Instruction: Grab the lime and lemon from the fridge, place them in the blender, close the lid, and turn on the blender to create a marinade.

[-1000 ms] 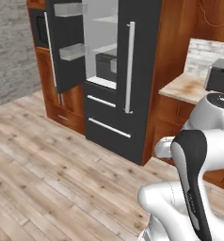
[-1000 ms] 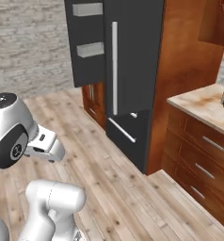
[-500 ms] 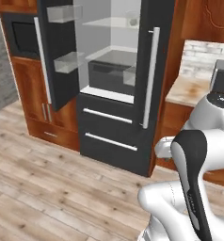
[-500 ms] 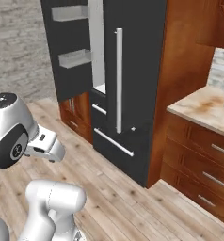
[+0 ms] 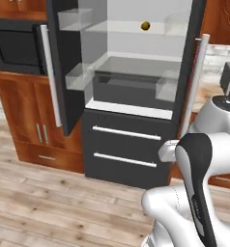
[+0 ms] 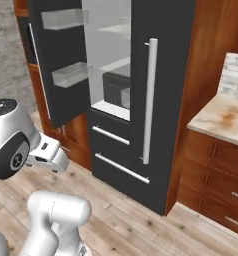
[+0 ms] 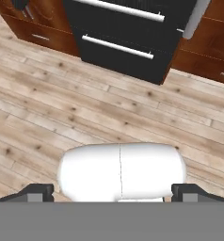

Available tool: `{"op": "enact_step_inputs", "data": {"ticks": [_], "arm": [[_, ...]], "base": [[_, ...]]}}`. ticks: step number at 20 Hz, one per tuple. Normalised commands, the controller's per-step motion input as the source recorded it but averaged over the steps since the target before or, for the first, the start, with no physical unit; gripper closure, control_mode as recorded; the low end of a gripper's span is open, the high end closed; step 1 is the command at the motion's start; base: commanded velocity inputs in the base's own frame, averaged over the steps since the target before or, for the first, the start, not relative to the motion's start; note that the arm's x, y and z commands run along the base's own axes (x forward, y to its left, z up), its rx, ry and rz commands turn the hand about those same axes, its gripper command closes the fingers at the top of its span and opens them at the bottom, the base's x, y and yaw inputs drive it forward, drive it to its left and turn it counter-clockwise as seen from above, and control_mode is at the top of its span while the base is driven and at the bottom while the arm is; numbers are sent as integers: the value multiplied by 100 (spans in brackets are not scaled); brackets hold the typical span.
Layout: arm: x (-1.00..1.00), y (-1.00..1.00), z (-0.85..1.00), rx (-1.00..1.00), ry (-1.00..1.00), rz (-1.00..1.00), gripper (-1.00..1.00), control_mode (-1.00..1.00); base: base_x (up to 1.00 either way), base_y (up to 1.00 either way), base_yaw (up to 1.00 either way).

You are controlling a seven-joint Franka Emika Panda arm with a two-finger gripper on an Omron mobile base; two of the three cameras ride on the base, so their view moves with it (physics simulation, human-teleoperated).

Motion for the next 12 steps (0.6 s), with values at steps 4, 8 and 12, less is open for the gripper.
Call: {"op": "enact_step_inputs", "data": {"ticks": [4, 8, 12], "arm": [[0, 0, 0, 0, 0, 0, -100, 100], [0, 0, 0, 0, 0, 0, -100, 100], [0, 0, 0, 0, 0, 0, -100, 100]], "base": [[86, 53, -26], [69, 39, -34], [61, 21, -46]]}}
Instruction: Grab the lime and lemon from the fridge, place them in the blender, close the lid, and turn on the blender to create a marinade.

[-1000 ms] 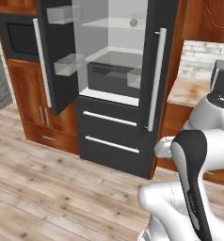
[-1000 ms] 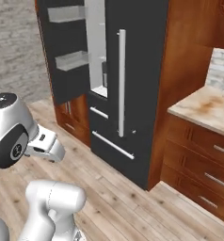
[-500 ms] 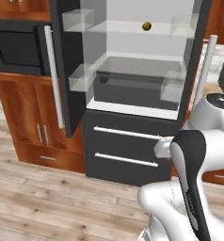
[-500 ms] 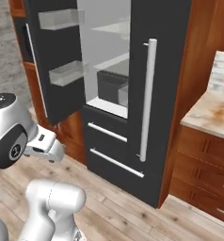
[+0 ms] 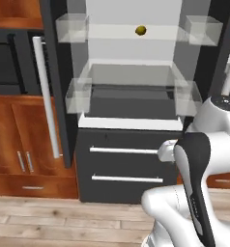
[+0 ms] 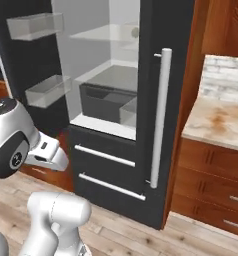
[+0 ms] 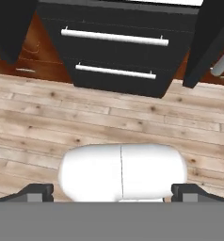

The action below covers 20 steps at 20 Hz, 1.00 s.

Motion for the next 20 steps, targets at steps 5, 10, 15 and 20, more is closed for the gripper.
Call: {"op": "enact_step_inputs", "data": {"ticks": [5, 10, 15, 20], "arm": [[0, 0, 0, 0, 0, 0, -100, 100], [0, 0, 0, 0, 0, 0, -100, 100], [0, 0, 0, 0, 0, 0, -100, 100], [0, 0, 0, 0, 0, 0, -100, 100]], "base": [[62, 39, -45], [68, 55, -39], [76, 33, -22], [79, 4, -1]]}}
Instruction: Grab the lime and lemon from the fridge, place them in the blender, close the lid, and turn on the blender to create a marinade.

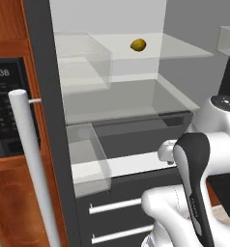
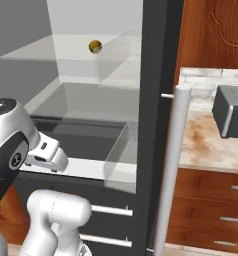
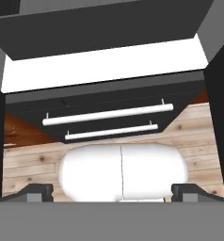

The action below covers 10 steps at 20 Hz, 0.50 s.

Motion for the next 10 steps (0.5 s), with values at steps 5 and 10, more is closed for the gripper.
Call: {"op": "enact_step_inputs", "data": {"ticks": [5, 10], "arm": [[0, 0, 0, 0, 0, 0, -100, 100], [0, 0, 0, 0, 0, 0, -100, 100]], "base": [[40, 0, 7], [48, 0, 12]]}}
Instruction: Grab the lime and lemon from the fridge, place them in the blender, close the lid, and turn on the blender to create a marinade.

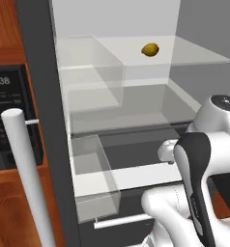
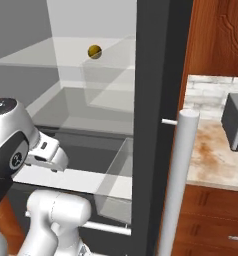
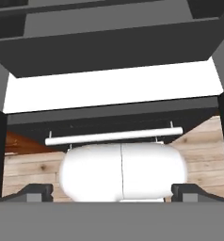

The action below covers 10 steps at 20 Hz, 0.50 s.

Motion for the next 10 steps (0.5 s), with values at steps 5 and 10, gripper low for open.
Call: {"op": "enact_step_inputs", "data": {"ticks": [5, 10], "arm": [[0, 0, 0, 0, 0, 0, -100, 100], [64, -5, 95, 0, -24, 3, -100, -100]], "base": [[28, 0, 8], [0, 0, 0]]}}
